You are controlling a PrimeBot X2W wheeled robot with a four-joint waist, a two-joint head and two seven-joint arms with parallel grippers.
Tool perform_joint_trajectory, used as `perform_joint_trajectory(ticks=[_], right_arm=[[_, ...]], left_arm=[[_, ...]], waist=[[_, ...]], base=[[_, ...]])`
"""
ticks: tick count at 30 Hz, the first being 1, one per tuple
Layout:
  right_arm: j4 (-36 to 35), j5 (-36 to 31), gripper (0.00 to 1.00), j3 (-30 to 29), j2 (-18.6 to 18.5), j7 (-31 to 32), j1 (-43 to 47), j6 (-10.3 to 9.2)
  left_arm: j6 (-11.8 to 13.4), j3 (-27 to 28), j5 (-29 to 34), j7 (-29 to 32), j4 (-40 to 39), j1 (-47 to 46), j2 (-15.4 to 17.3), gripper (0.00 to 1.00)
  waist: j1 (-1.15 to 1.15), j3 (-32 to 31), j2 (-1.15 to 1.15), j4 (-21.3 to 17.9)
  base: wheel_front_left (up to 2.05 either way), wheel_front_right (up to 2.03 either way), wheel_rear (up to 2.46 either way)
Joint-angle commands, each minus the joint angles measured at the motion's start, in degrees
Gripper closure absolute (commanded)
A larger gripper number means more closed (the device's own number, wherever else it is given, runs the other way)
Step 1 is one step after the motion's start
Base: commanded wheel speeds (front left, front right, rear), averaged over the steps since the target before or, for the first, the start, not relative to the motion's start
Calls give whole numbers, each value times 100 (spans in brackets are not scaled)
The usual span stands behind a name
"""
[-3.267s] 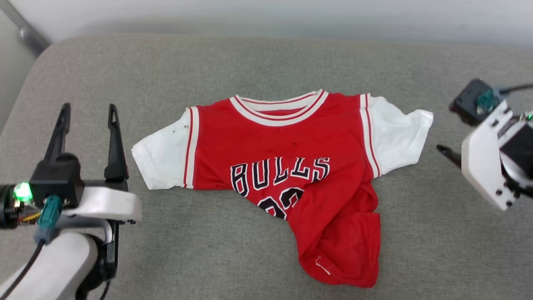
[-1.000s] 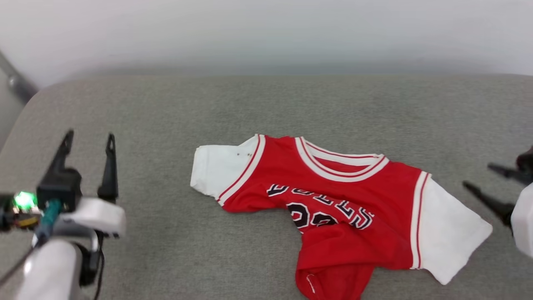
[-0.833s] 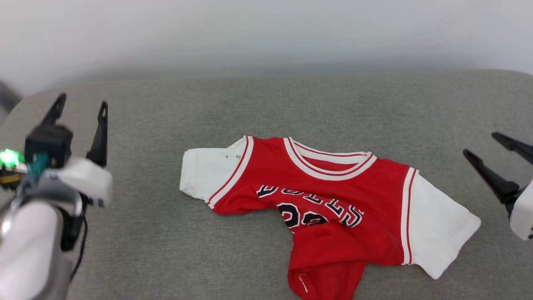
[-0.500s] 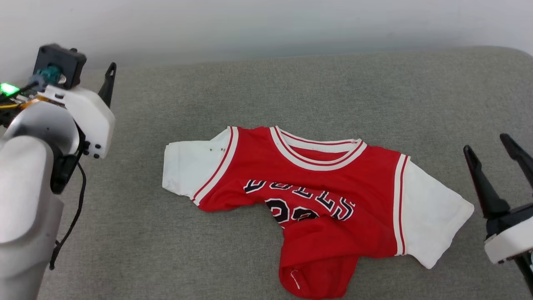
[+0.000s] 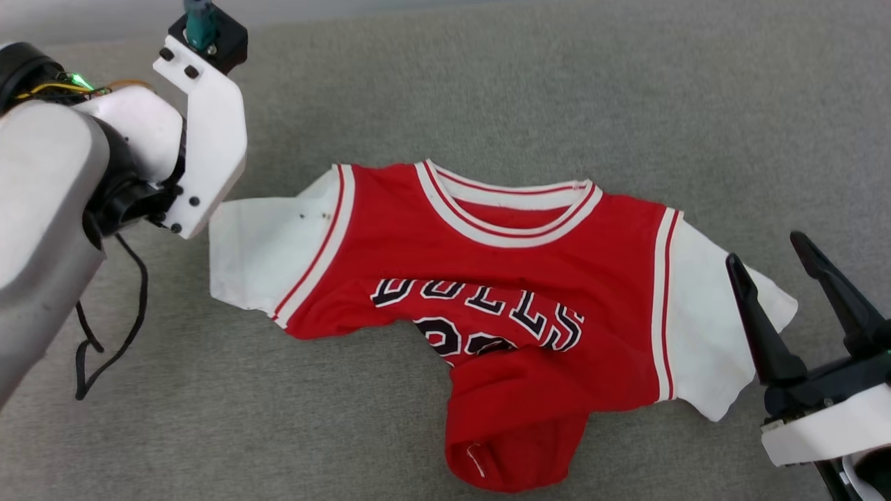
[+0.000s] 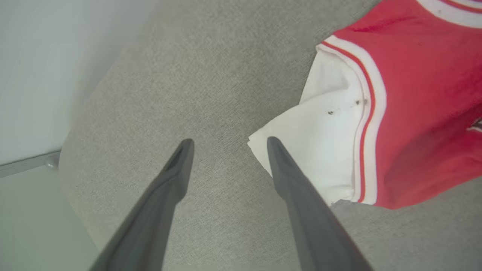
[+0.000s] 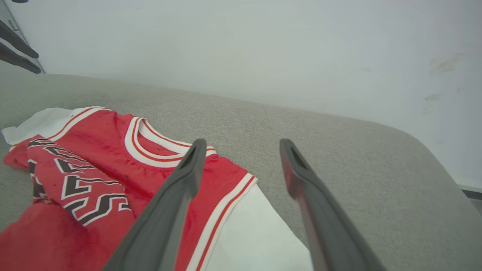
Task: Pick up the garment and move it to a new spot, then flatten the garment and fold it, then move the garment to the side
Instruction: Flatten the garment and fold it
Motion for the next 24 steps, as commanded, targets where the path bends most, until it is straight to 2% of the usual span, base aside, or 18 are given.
perform_joint_trajectory(ticks=[1, 8, 12, 17, 18, 19, 20, 24], right_arm=[[-12, -22, 0, 36, 49, -54, -139, -6], [129, -47, 0, 121, 111, -218, -341, -7], [215, -67, 0, 144, 163, -312, -407, -7], [302, -90, 0, 122, 173, -369, -478, -6], [325, -104, 0, 114, 176, -360, -492, -6], [351, -120, 0, 105, 179, -346, -498, -7], [367, -122, 0, 109, 175, -328, -507, -6], [384, -161, 0, -34, 67, -252, -541, -7]], left_arm=[[3, -178, -119, 205, 49, -146, 63, 0], [2, -952, -444, 730, 338, -518, 260, 0], [2, -1409, -537, 761, 422, -536, 431, 0], [2, -1789, -862, 590, 502, -430, 420, 0], [1, -1860, -874, 540, 501, -438, 410, 31], [2, -1931, -882, 479, 489, -444, 410, 80], [1, -1995, -911, 423, 486, -459, 416, 100], [2, -2114, -1041, 123, 518, -536, 464, 100]], waist=[[0, 284, 0, -138], [0, 692, 0, -324], [0, 846, 0, -384], [0, 912, 0, -367], [0, 900, 0, -353], [0, 874, 0, -334], [0, 839, 0, -313], [0, 591, 0, -193]], base=[[0, 0, 0], [0, 0, 0], [0, 0, 0], [0, 0, 0], [0, 0, 0], [0, 0, 0], [0, 0, 0], [0, 0, 0]])
